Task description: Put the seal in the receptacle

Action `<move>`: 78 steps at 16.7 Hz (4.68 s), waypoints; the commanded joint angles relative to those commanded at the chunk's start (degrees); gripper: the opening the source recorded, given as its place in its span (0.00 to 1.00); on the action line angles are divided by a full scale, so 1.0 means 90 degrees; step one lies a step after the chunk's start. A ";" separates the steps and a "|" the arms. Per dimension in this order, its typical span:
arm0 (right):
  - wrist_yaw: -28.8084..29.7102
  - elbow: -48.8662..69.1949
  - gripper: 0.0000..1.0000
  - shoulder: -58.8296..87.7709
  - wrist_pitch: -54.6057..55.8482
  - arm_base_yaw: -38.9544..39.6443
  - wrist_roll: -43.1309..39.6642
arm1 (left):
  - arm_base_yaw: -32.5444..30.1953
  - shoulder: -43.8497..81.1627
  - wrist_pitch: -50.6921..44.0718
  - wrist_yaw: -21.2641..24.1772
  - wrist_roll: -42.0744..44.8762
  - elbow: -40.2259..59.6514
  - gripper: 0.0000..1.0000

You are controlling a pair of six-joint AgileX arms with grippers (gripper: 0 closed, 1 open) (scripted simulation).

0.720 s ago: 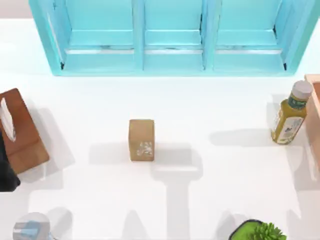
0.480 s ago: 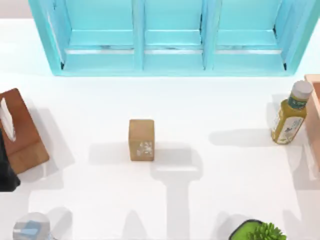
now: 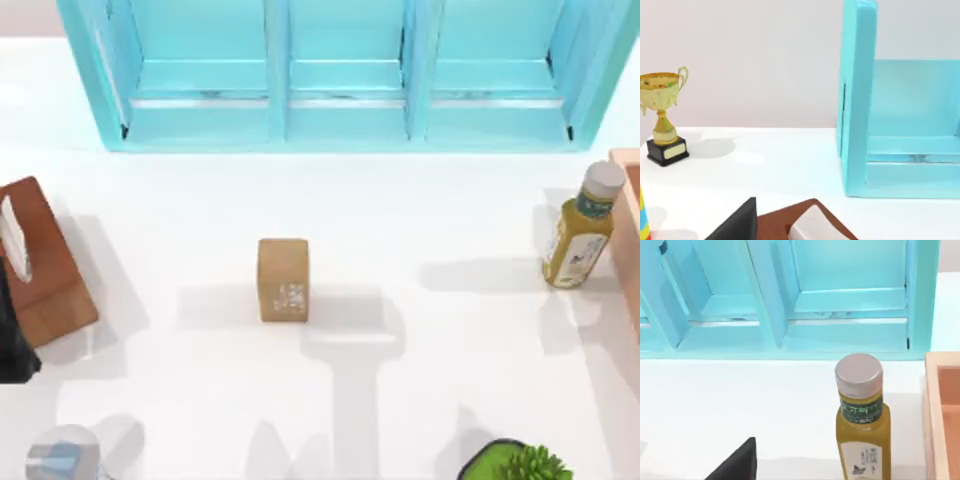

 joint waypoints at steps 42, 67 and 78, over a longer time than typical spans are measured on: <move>0.0826 1.3327 1.00 1.3538 -0.7258 0.4007 0.4333 | 0.0000 0.0000 0.0000 0.0000 0.0000 0.0000 1.00; 0.0820 1.1294 0.10 1.3264 -0.5496 0.3982 0.4307 | 0.0000 0.0000 0.0000 0.0000 0.0000 0.0000 1.00; 0.0817 1.1310 0.00 1.3275 -0.5509 0.4001 0.4317 | 0.0000 0.0000 0.0000 0.0000 0.0000 0.0000 1.00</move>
